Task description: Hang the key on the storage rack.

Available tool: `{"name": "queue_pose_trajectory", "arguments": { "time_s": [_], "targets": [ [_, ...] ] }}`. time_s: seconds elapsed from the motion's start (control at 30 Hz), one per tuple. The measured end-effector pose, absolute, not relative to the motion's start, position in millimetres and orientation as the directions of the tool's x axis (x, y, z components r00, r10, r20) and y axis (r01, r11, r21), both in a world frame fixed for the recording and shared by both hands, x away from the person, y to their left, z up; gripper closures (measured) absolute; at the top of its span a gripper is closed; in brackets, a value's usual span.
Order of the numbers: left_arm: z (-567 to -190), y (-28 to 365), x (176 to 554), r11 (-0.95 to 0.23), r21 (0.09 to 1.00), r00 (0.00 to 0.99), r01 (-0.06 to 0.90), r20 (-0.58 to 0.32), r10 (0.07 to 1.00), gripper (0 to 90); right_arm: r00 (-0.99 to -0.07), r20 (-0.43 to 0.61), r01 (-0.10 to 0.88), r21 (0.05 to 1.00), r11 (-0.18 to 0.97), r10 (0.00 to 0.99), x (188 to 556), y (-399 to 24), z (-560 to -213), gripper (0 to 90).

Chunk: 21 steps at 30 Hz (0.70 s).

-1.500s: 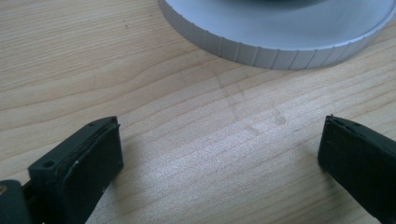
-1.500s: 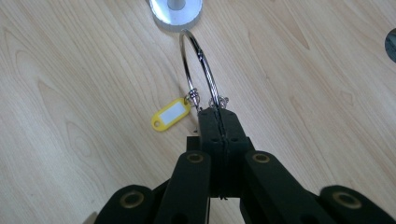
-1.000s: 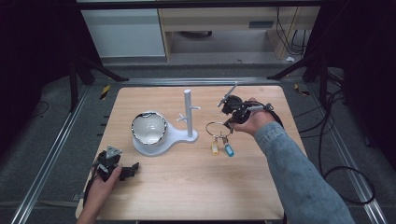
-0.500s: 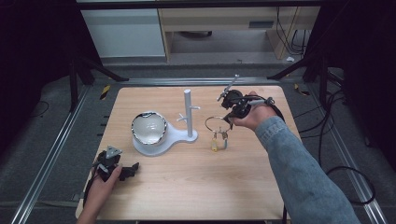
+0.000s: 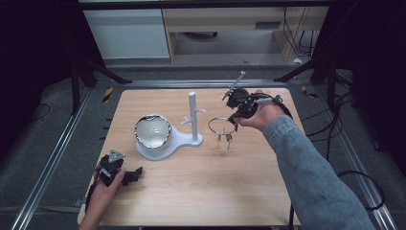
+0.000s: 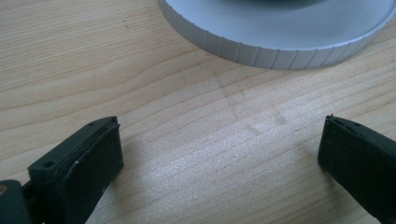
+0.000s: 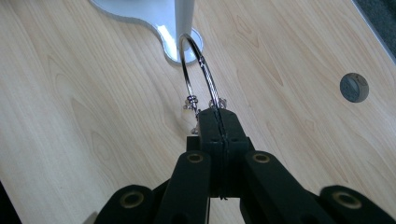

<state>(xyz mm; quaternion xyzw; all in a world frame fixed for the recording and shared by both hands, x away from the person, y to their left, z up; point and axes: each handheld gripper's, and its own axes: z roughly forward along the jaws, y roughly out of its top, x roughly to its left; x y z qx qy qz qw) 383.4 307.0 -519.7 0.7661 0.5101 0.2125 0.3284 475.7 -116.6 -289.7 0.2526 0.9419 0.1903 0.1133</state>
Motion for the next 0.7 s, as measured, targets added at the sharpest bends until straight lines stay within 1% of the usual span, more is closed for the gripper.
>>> {"name": "queue_pose_trajectory", "arguments": {
  "time_s": [0.27,0.37,0.7],
  "targets": [
    [-519.6,307.1,383.4,-0.264,0.719,0.389,0.643,-0.009,0.921,0.0,-0.857,-0.117,0.411,0.431,0.803,0.501,471.9,-112.4,-275.8,90.0],
    [-519.6,307.1,383.4,-0.265,0.719,0.389,0.643,-0.009,0.921,0.0,-0.859,-0.135,0.398,0.431,0.81,0.493,471.5,-110.2,-273.6,90.0],
    [-519.6,307.1,383.4,-0.265,0.719,0.389,0.643,-0.009,0.921,0.0,-0.871,-0.135,0.378,0.432,0.819,0.473,470.1,-102.4,-269.4,90.0]
  ]
}}
